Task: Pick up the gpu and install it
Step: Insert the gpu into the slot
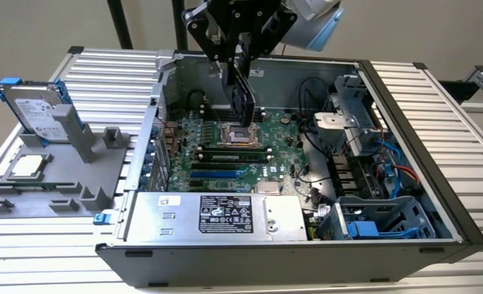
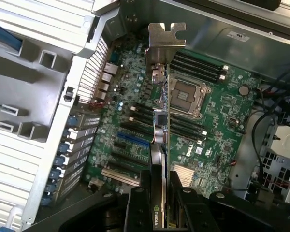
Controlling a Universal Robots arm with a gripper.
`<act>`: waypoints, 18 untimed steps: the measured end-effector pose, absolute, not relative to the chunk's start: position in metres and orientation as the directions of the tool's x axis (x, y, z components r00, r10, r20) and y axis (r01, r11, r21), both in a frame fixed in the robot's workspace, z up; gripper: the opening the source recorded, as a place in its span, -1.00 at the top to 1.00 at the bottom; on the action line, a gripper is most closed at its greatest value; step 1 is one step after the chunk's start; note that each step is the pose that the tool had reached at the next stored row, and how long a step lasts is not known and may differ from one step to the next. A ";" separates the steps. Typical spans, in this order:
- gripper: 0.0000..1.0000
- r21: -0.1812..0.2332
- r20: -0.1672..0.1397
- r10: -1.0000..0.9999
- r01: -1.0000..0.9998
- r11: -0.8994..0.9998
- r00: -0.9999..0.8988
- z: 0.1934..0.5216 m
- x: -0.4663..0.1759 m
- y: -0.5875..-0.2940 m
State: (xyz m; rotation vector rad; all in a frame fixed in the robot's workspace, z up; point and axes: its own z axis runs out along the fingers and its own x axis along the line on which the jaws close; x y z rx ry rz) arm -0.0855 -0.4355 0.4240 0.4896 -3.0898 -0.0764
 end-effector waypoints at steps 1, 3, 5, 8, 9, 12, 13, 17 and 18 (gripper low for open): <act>1.00 0.050 0.004 -0.313 -0.313 0.948 -0.950 0.424 -0.085 -0.436; 1.00 0.050 0.004 -0.322 -0.321 0.946 -0.947 0.424 -0.085 -0.436; 1.00 0.050 0.005 -0.329 -0.329 0.943 -0.944 0.424 -0.086 -0.436; 1.00 0.050 0.005 -0.340 -0.339 0.939 -0.941 0.424 -0.085 -0.436; 1.00 0.050 0.005 -0.343 -0.342 0.938 -0.939 0.424 -0.085 -0.436; 1.00 0.050 0.005 -0.353 -0.352 0.935 -0.936 0.424 -0.086 -0.436; 1.00 0.050 0.004 -0.356 -0.355 0.933 -0.934 0.424 -0.086 -0.436; 1.00 0.050 0.004 -0.370 -0.369 0.928 -0.929 0.424 -0.085 -0.436; 1.00 0.050 0.004 -0.373 -0.372 0.927 -0.928 0.424 -0.085 -0.436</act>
